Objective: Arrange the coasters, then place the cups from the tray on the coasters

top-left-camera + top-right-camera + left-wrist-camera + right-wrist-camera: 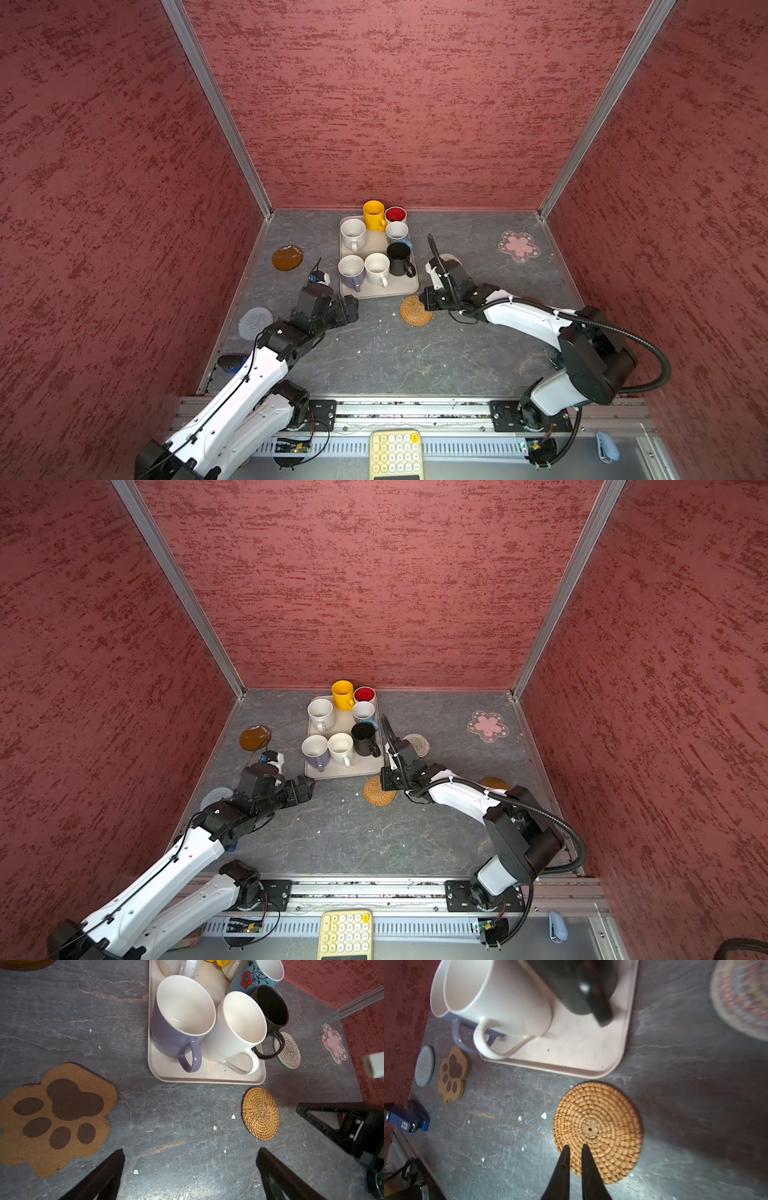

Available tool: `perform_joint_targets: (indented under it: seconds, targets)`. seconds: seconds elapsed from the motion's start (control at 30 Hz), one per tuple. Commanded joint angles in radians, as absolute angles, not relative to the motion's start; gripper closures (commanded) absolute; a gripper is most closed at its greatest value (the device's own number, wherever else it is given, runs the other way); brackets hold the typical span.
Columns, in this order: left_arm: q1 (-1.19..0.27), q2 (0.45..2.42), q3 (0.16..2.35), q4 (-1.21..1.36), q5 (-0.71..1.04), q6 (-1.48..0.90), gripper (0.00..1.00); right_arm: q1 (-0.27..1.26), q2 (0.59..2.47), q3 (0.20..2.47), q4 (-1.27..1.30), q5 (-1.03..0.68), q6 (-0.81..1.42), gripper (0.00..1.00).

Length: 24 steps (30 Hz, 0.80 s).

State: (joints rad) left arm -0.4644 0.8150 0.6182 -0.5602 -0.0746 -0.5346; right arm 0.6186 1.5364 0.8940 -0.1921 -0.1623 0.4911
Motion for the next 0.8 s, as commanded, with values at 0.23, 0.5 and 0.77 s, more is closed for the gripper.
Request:
perform_joint_targets:
  seconds: [0.23,0.5,0.77]
  targets:
    - [-0.526,1.012,0.782,-0.45,-0.057,-0.481,0.0,0.397,1.523,0.969,-0.21,-0.194,0.462,0.9]
    - [-0.519,1.189,0.877,-0.378,-0.02,-0.463,0.01,0.321,1.652,1.061,-0.181,-0.204,0.456,0.9]
    - [-0.496,1.349,0.984,-0.359,0.044,-0.448,0.01,0.289,1.813,1.157,-0.152,-0.217,0.459,0.9]
